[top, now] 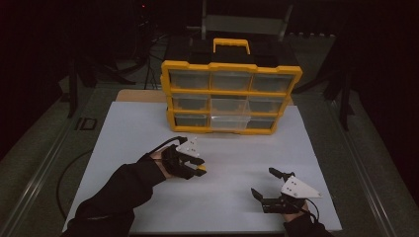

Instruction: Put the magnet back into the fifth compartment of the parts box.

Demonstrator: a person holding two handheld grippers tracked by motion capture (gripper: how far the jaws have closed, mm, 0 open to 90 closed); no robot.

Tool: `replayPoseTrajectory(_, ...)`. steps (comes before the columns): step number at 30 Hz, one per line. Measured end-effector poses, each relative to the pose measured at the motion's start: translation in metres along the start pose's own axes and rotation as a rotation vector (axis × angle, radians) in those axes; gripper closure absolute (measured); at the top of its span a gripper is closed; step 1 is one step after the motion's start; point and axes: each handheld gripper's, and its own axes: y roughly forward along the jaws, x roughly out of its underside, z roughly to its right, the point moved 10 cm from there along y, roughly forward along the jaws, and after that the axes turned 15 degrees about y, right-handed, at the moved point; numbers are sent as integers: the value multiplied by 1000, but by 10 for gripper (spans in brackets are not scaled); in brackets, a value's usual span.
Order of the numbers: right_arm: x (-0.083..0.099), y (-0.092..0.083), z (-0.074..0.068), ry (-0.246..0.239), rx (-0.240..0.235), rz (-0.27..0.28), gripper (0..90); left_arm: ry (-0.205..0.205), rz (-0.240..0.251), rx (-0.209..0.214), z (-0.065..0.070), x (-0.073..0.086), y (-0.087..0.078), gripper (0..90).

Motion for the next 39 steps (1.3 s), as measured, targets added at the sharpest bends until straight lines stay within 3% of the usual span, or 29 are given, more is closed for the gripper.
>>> replayPoseTrajectory(22, 1, 0, -1, 7, -4, -3, 84, 56, 45, 34, -11, -43, -33, 628)
replayPoseTrajectory(32, 0, 0, -1, 0, -4, 0, 84, 78, 58, 11, -19, -58, -46, 628)
replayPoseTrajectory(39, 1, 1, -2, 2, -8, -5, 84, 110, 79, 3, -21, -81, -59, 628)
